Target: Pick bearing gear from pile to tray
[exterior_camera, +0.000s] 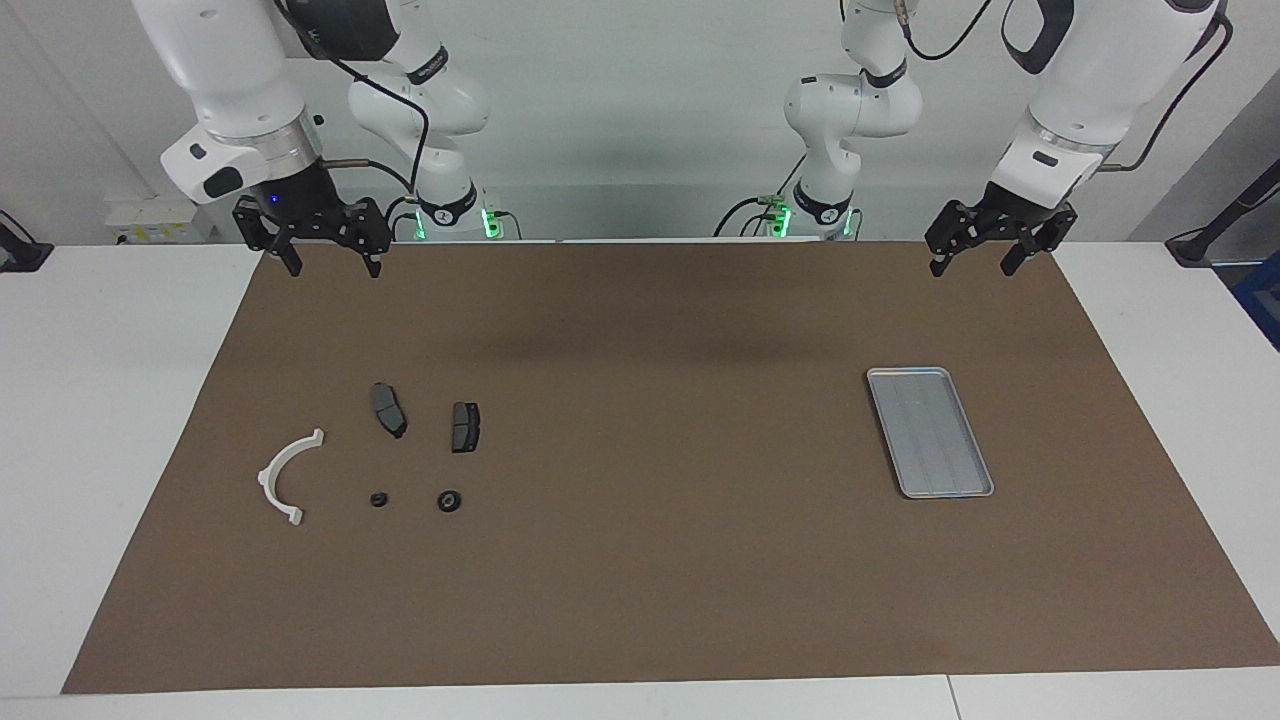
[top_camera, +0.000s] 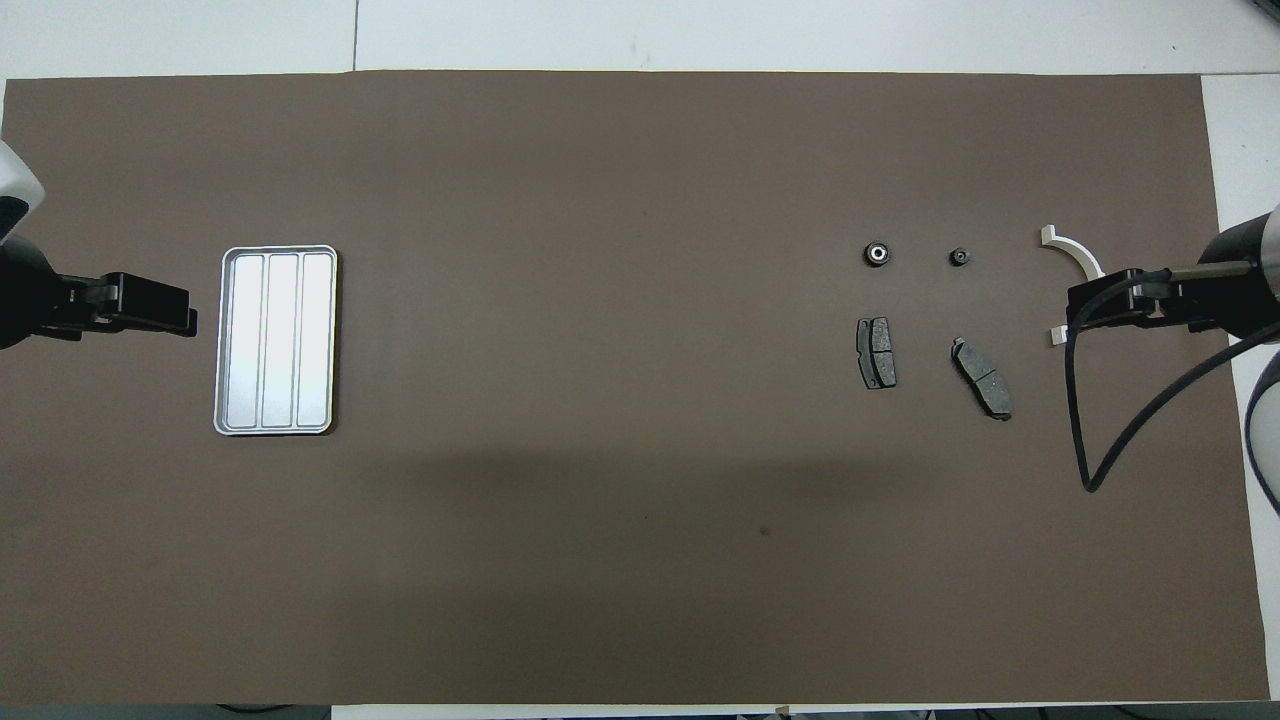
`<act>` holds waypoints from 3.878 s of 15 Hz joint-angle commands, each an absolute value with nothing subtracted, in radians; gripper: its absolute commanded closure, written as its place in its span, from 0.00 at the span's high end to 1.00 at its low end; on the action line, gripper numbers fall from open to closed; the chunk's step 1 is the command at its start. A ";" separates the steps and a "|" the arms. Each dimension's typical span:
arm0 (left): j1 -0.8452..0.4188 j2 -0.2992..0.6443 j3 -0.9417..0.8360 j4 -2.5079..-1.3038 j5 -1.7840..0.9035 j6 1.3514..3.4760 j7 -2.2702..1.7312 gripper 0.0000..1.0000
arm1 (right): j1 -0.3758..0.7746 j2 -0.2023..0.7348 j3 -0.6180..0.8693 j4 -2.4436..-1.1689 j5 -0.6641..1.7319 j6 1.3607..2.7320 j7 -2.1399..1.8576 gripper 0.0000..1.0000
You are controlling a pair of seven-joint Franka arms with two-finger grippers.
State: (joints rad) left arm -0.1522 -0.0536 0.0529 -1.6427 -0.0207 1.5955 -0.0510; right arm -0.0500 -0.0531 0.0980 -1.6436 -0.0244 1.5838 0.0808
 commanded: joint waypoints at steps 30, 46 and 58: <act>-0.167 -0.067 0.060 -1.652 -0.005 1.588 -0.066 1.00 | -0.058 -0.107 0.107 -1.758 0.017 1.713 0.063 1.00; -0.153 -0.075 0.071 -1.647 -0.006 1.606 -0.084 1.00 | 0.040 0.432 0.106 -1.734 -0.047 2.241 0.282 1.00; -0.169 -0.144 0.060 -1.809 -0.003 1.715 -0.149 1.00 | 0.035 0.598 0.107 -1.580 -0.130 2.083 0.365 1.00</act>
